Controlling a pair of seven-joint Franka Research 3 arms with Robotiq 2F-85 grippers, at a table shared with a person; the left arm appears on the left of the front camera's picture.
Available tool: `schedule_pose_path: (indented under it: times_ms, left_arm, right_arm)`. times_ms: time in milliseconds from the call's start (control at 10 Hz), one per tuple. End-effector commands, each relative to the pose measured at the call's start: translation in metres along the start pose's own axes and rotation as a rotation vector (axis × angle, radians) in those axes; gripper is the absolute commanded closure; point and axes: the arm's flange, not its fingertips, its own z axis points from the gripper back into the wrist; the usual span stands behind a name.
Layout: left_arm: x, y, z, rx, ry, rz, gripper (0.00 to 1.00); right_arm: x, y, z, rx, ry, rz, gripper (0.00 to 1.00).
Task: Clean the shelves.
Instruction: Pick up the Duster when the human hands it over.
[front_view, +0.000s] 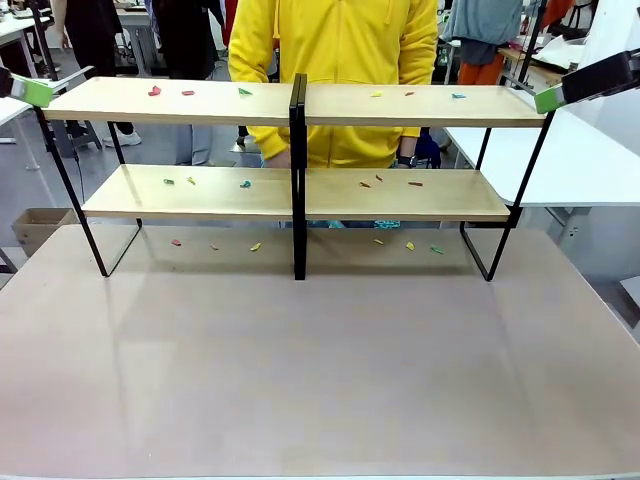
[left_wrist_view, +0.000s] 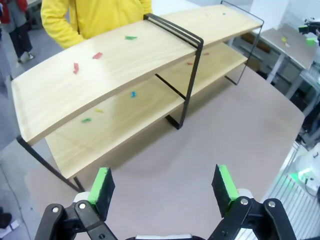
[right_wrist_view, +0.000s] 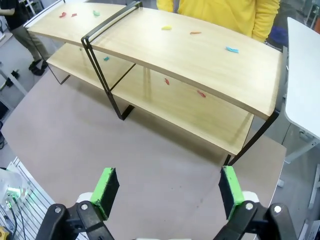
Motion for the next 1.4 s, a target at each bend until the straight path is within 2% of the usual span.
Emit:
schedule_pose_path:
  times_ms: [0, 200, 300, 1200, 1300]
  left_arm:
    - [0.002, -0.008, -0.011, 0.035, -0.017, 0.036, 0.0]
    - [0.004, -0.015, -0.009, 0.042, -0.1, -0.024, 0.0]
    - [0.009, -0.017, -0.009, 0.042, -0.1, -0.043, 0.0]
    - [0.007, -0.015, -0.019, 0.02, -0.028, -0.032, 0.0]
    - [0.008, -0.015, -0.02, 0.039, -0.004, 0.012, 0.0]
  right_arm:
    - [0.0, -0.008, -0.005, 0.041, 0.001, 0.021, 0.0]
    - [-0.001, -0.012, -0.007, 0.046, 0.012, 0.02, 0.0]
    - [-0.001, -0.012, -0.01, 0.047, 0.018, 0.013, 0.0]
    - [0.001, -0.014, -0.013, 0.044, 0.022, 0.012, 0.0]
    - [0.0, -0.014, -0.013, 0.047, 0.023, 0.011, 0.0]
